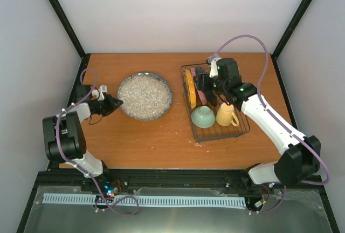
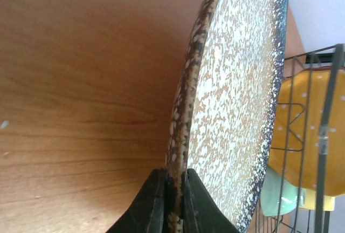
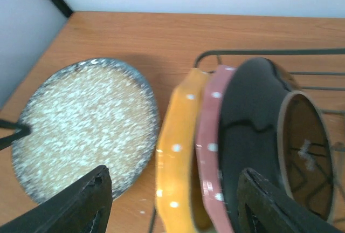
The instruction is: Load the mixed dishes into the dish rack
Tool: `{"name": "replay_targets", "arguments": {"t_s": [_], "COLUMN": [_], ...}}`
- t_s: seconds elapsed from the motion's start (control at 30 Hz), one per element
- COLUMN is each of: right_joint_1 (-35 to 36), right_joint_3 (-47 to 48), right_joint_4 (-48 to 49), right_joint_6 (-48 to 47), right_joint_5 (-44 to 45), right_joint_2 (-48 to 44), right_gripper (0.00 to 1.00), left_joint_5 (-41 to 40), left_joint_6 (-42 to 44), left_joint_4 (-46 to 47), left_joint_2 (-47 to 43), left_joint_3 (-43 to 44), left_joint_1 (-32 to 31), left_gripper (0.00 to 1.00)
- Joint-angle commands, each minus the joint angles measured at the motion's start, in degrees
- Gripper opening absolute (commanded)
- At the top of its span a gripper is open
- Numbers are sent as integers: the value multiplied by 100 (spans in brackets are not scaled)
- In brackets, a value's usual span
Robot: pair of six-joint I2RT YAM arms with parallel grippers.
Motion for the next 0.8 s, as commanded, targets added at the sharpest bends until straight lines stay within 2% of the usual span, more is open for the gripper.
{"name": "replay_targets", "arguments": {"t_s": [0.0,0.17,0.4,0.77], "right_joint_1": [13,8,0,20], "right_joint_3": [-49,99,309,565], "right_joint_4": [444,651,1033,2339], "right_joint_6": [10,228,707,1899], "right_joint_5": [-1118,-2163,-3173,-4244], "right_joint_2": [36,481,1084,1741], "right_gripper": [63,65,66,70], "left_joint_5": [1244,1426,1424,1703], "left_joint_6": [-281,-450,-427,-668], "left_joint_4": [382,268,-231,-222], "left_joint_2": [-735,-1199,-1819,-2338], "left_joint_3": [750,1058,1474,1411], "left_joint_1": [37,37,39,38], "left_gripper": [1,1,1,1]}}
